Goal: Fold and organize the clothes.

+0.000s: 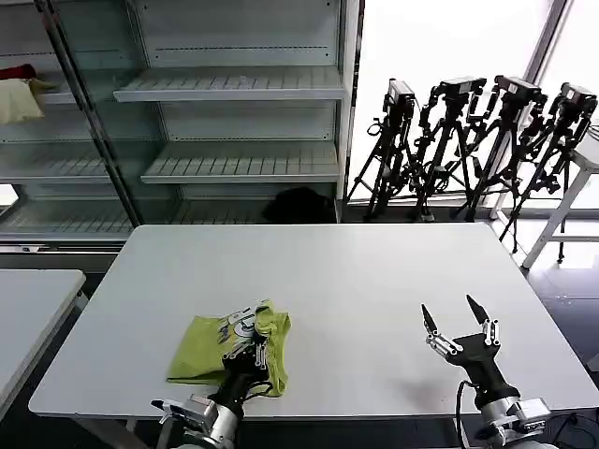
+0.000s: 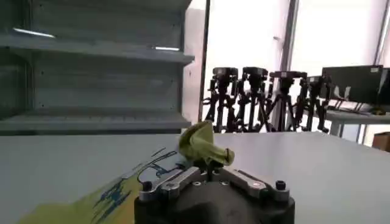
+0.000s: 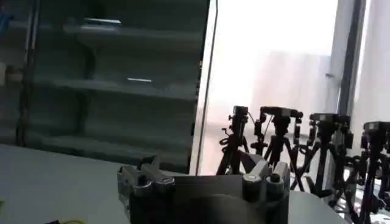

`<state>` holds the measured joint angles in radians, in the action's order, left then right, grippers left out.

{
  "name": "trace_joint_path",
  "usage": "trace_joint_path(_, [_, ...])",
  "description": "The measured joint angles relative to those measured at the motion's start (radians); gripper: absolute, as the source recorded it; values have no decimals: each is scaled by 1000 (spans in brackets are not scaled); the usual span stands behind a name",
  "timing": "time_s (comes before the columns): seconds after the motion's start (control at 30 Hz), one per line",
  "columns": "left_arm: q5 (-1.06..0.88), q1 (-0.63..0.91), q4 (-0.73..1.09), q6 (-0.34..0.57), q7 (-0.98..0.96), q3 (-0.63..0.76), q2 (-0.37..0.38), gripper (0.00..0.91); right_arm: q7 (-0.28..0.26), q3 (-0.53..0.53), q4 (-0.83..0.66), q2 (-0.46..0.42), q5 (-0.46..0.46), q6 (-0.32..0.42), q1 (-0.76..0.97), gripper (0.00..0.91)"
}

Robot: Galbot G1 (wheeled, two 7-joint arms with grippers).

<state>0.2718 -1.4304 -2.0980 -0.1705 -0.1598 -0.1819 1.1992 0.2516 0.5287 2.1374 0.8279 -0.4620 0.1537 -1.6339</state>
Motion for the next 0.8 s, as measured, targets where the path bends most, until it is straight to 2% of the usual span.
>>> trace_joint_path(0.03, [-2, 2, 4, 0, 2, 1, -1, 907, 0, -1, 0, 1, 0, 1, 0, 907])
trace_joint_path(0.57, [-14, 2, -54, -29, 32, 17, -41, 907, -3, -13, 2, 2, 10, 1, 3, 907])
trace_joint_path(0.8, [20, -12, -108, -50, 20, -39, -78, 907, -2, -7, 2, -2, 7, 3, -1, 907])
